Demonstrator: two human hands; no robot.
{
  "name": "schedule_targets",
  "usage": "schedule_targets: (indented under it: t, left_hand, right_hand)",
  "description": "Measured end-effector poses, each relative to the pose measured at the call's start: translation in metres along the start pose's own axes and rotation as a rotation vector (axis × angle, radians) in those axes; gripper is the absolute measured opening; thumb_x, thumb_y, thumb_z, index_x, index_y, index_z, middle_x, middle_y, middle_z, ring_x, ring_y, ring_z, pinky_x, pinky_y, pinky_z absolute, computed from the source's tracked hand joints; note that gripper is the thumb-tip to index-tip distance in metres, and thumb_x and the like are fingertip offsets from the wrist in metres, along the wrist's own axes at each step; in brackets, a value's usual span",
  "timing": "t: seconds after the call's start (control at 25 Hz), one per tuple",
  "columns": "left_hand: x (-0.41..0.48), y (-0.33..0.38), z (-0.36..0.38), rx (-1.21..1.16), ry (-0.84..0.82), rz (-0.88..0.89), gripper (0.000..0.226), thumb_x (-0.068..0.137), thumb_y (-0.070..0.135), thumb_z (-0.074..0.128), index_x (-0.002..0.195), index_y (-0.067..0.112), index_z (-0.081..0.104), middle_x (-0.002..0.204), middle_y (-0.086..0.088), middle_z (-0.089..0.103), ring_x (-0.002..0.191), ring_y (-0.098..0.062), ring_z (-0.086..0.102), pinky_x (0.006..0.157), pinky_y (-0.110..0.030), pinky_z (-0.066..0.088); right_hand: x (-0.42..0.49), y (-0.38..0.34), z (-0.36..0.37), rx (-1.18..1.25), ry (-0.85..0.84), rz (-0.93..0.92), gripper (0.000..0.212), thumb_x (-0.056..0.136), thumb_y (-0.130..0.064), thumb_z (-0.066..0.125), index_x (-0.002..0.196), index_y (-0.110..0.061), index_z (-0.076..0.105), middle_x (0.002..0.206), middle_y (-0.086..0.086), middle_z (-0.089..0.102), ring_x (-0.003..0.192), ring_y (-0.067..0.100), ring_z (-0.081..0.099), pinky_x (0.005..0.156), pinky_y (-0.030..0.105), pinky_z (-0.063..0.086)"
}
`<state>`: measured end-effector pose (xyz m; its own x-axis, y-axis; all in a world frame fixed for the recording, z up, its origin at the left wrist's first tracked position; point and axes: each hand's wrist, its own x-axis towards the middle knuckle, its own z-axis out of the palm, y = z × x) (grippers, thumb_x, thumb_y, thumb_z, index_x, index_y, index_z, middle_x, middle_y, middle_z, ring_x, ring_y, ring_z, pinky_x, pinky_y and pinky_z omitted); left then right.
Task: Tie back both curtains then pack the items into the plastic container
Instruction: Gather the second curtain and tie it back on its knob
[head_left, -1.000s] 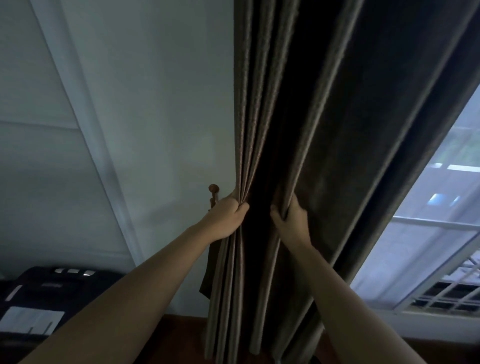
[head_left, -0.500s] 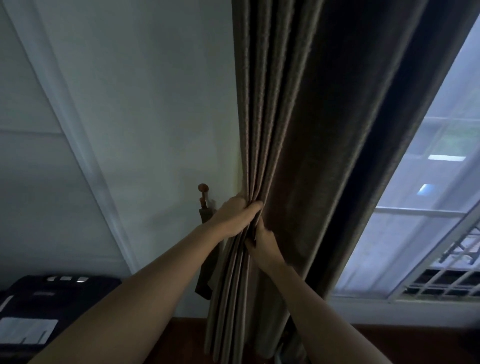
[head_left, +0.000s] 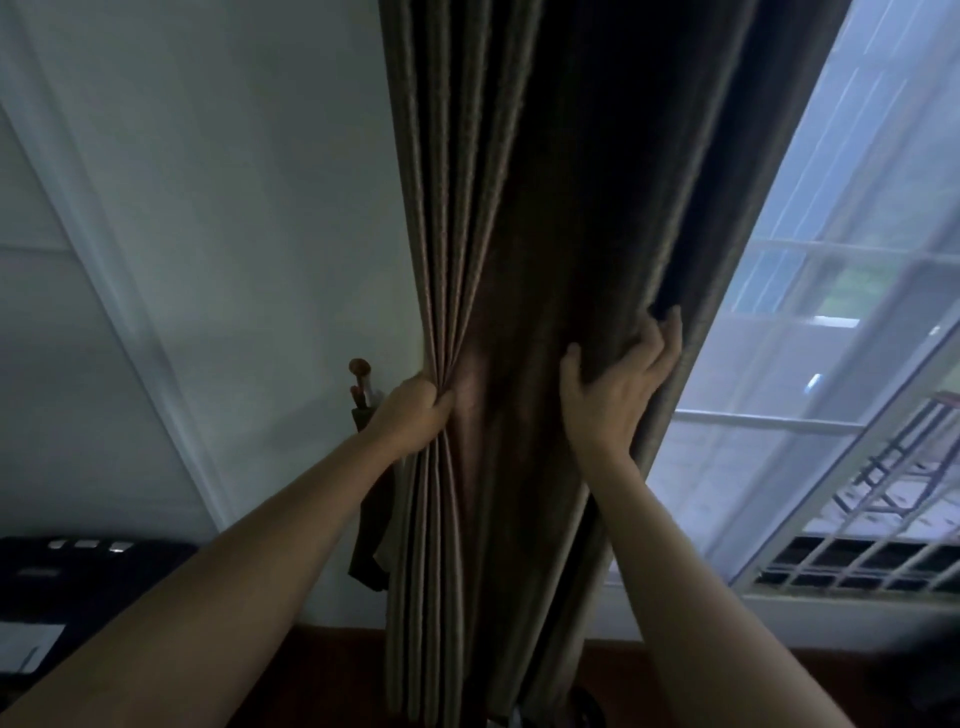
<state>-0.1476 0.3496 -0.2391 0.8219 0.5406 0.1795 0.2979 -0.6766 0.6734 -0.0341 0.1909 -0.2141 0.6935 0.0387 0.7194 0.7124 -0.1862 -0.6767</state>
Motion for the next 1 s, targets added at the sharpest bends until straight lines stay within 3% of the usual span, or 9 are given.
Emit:
schedule_targets:
  t: [0.16, 0.32, 0.4, 0.48, 0.56, 0.72, 0.84, 1.0]
  left_hand:
    - [-0.004, 0.008, 0.008, -0.046, 0.032, -0.016, 0.03, 0.097, 0.018, 0.04, 0.116, -0.002, 0.049, 0.088, -0.007, 0.056, 0.08, -0.026, 0.058, 0.069, -0.027, 0.041]
    - [-0.007, 0.02, 0.018, -0.048, 0.057, -0.069, 0.025, 0.096, 0.016, 0.039, 0.11, -0.001, 0.051, 0.085, -0.016, 0.061, 0.079, -0.03, 0.06, 0.074, -0.038, 0.048]
    - [-0.01, 0.024, 0.022, -0.049, 0.053, -0.083, 0.018, 0.097, 0.014, 0.038, 0.093, -0.002, 0.048, 0.069, -0.011, 0.055, 0.065, -0.024, 0.056, 0.072, -0.037, 0.046]
    - [-0.012, 0.027, 0.024, -0.069, 0.049, -0.084, 0.014, 0.097, 0.012, 0.038, 0.089, 0.003, 0.044, 0.058, -0.002, 0.044, 0.054, -0.017, 0.046, 0.064, -0.032, 0.039]
    - [-0.008, 0.024, 0.02, -0.057, 0.044, -0.097, 0.024, 0.097, 0.014, 0.038, 0.093, -0.006, 0.05, 0.057, -0.003, 0.041, 0.054, -0.02, 0.043, 0.059, -0.031, 0.035]
    - [0.003, 0.017, 0.008, 0.033, -0.047, -0.078, 0.026, 0.098, 0.019, 0.037, 0.087, -0.001, 0.051, 0.06, -0.004, 0.041, 0.054, -0.018, 0.042, 0.057, -0.03, 0.034]
    - [0.014, 0.014, 0.002, 0.024, -0.103, -0.051, 0.025, 0.098, 0.02, 0.038, 0.078, 0.006, 0.042, 0.06, -0.003, 0.041, 0.055, -0.019, 0.042, 0.058, -0.031, 0.035]
    - [0.019, 0.017, 0.004, -0.051, -0.164, -0.044, 0.025, 0.098, 0.019, 0.038, 0.075, 0.012, 0.036, 0.057, -0.001, 0.039, 0.053, -0.016, 0.04, 0.055, -0.03, 0.031]
  right_hand:
    - [0.033, 0.007, 0.004, 0.163, -0.321, 0.254, 0.084, 0.083, -0.02, 0.067, 0.147, -0.019, 0.012, 0.138, 0.008, 0.046, 0.123, 0.022, 0.05, 0.102, 0.037, 0.044]
    - [0.025, 0.028, 0.018, 0.049, -0.578, 0.154, 0.057, 0.082, -0.01, 0.064, 0.135, -0.007, 0.043, 0.131, 0.014, 0.05, 0.118, 0.027, 0.051, 0.097, 0.022, 0.038]
    - [0.008, 0.035, 0.02, 0.148, -0.662, 0.185, 0.065, 0.08, -0.003, 0.062, 0.139, -0.011, 0.037, 0.131, 0.006, 0.048, 0.115, 0.019, 0.05, 0.096, 0.022, 0.037]
    - [-0.001, 0.037, 0.02, 0.238, -0.718, 0.222, 0.071, 0.08, 0.003, 0.059, 0.141, -0.014, 0.027, 0.113, -0.007, 0.052, 0.096, 0.004, 0.054, 0.088, 0.022, 0.045]
    - [-0.007, 0.041, 0.026, 0.261, -0.751, 0.253, 0.074, 0.081, 0.006, 0.055, 0.143, -0.015, 0.02, 0.101, -0.017, 0.051, 0.087, 0.001, 0.056, 0.081, 0.015, 0.047]
    - [-0.008, 0.043, 0.038, 0.245, -0.772, 0.279, 0.081, 0.08, 0.007, 0.056, 0.146, -0.017, 0.016, 0.116, -0.006, 0.049, 0.108, 0.008, 0.048, 0.082, 0.011, 0.041]
    - [-0.019, 0.042, 0.04, 0.215, -0.793, 0.346, 0.075, 0.079, 0.009, 0.055, 0.144, -0.015, 0.026, 0.115, -0.004, 0.054, 0.104, 0.007, 0.051, 0.071, 0.0, 0.041]
    - [-0.042, 0.045, 0.042, 0.19, -0.874, 0.384, 0.078, 0.076, 0.01, 0.058, 0.144, -0.015, 0.029, 0.111, -0.006, 0.056, 0.105, 0.01, 0.055, 0.082, 0.017, 0.047]
